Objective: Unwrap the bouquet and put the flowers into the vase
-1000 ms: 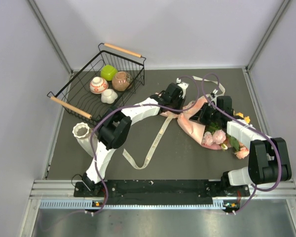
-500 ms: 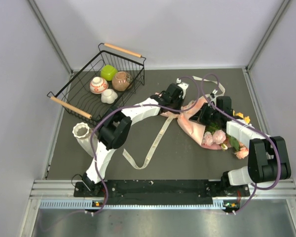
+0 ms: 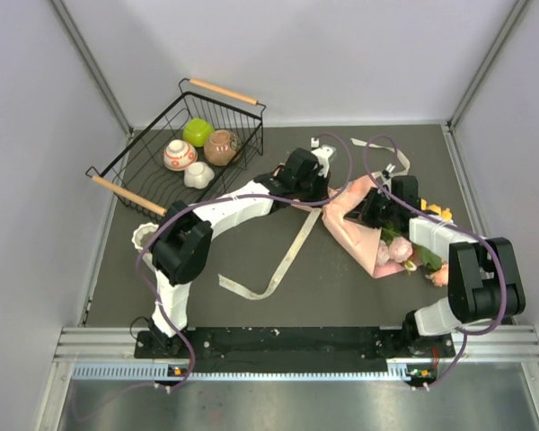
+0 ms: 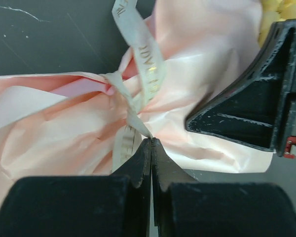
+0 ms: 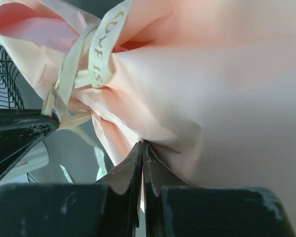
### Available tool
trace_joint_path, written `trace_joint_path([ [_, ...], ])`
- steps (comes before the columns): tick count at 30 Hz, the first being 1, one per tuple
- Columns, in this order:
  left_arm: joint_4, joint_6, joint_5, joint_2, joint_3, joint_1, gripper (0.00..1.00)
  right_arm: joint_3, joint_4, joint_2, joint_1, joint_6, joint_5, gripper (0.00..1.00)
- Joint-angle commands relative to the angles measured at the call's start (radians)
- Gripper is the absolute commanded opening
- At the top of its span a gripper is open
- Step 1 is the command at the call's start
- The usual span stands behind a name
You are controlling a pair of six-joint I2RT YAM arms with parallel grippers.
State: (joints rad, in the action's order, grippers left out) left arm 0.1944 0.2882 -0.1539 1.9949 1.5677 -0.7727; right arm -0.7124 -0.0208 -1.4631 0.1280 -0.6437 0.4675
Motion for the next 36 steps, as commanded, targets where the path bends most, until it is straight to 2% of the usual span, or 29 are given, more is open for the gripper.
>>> trace_joint_path([
  [1, -0.085, 0.051, -0.061, -0.061, -0.020, 0.019, 0.00, -0.009, -0.036, -0.032, 0.005, 0.006, -0.033, 0.00],
  [4, -0.116, 0.092, -0.116, -0.071, -0.049, 0.044, 0.00, -0.009, -0.030, -0.029, 0.005, 0.013, -0.050, 0.00],
  [5, -0.140, 0.104, -0.186, -0.087, -0.081, 0.052, 0.00, -0.010, -0.025, -0.032, 0.005, 0.015, -0.053, 0.00],
  [6, -0.241, 0.135, -0.228, -0.097, -0.107, 0.067, 0.00, -0.013, -0.024, -0.036, 0.005, 0.015, -0.056, 0.00],
  [10, -0.465, 0.189, -0.430, -0.188, -0.265, 0.079, 0.00, -0.035, -0.022, -0.057, 0.005, 0.012, -0.056, 0.00],
  [12, -0.463, 0.177, -0.473, -0.217, -0.284, 0.078, 0.00, -0.041, -0.028, -0.069, 0.004, 0.007, -0.056, 0.00],
  [20, -0.109, 0.100, -0.300, -0.353, -0.302, 0.084, 0.00, -0.061, -0.042, -0.109, 0.005, -0.004, -0.066, 0.00],
  [27, 0.052, 0.043, -0.245, -0.513, -0.295, 0.098, 0.00, -0.085, -0.036, -0.135, 0.005, 0.001, -0.085, 0.00],
  [36, 0.195, -0.070, -0.064, -0.882, -0.215, 0.142, 0.00, -0.127, 0.010, -0.141, 0.007, 0.029, -0.130, 0.00],
])
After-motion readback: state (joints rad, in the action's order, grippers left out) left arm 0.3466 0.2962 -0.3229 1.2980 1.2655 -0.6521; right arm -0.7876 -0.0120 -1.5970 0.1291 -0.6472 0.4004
